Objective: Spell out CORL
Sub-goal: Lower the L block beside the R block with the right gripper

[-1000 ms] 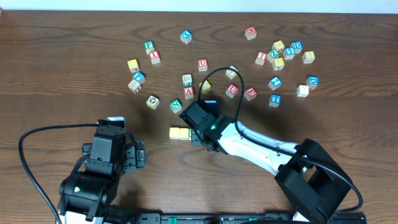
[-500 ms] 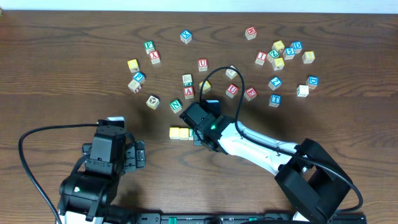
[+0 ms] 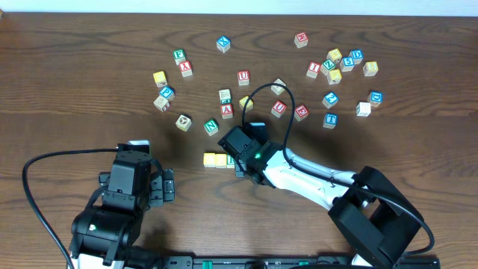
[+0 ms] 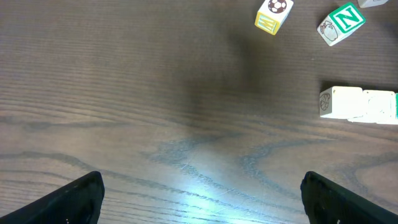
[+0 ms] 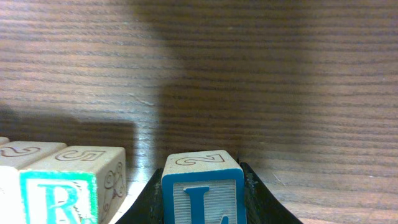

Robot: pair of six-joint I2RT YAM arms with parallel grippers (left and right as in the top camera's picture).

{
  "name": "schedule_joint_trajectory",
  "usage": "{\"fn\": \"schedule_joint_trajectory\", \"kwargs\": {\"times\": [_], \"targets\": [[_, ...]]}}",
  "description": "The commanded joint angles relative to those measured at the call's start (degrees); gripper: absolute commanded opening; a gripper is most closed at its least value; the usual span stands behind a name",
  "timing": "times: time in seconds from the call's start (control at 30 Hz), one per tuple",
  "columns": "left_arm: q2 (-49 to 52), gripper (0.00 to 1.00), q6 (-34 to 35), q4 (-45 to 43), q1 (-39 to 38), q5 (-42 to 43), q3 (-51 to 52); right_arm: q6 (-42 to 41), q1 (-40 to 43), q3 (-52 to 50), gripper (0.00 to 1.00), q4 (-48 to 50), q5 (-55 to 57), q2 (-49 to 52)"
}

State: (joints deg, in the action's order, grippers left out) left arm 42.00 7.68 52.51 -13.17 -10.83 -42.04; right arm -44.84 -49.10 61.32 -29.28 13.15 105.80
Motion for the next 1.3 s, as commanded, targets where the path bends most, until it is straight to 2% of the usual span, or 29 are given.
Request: {"fn": "schedule_joint_trajectory", "kwargs": {"times": [0.0, 0.17, 0.4, 0.43, 1.27], "targets": [[0.0, 0.99, 0.5, 0.2, 0.2, -0.2, -0.1, -1.4, -0.2, -0.4, 0.01, 0.3, 1.3, 0.4], [0.0, 0.99, 0.5, 0.2, 0.2, -0.2, -0.1, -1.4, -0.2, -0.4, 0.01, 0.4, 1.3, 0.4], [0.0, 0.99, 0.5, 0.2, 0.2, -0.2, -0.1, -1.4, -0.3, -0.4, 0.28, 0.9, 1.3, 0.4], [0.0, 0.99, 0.5, 0.2, 0.2, -0.2, -0.1, -1.4, -0.3, -0.4, 0.29, 1.0, 1.3, 0.4], [0.0, 0.99, 0.5, 0.2, 0.2, -0.2, -0.1, -1.4, -0.3, -0.4, 0.35, 3.2, 3.1, 0.4]]}}
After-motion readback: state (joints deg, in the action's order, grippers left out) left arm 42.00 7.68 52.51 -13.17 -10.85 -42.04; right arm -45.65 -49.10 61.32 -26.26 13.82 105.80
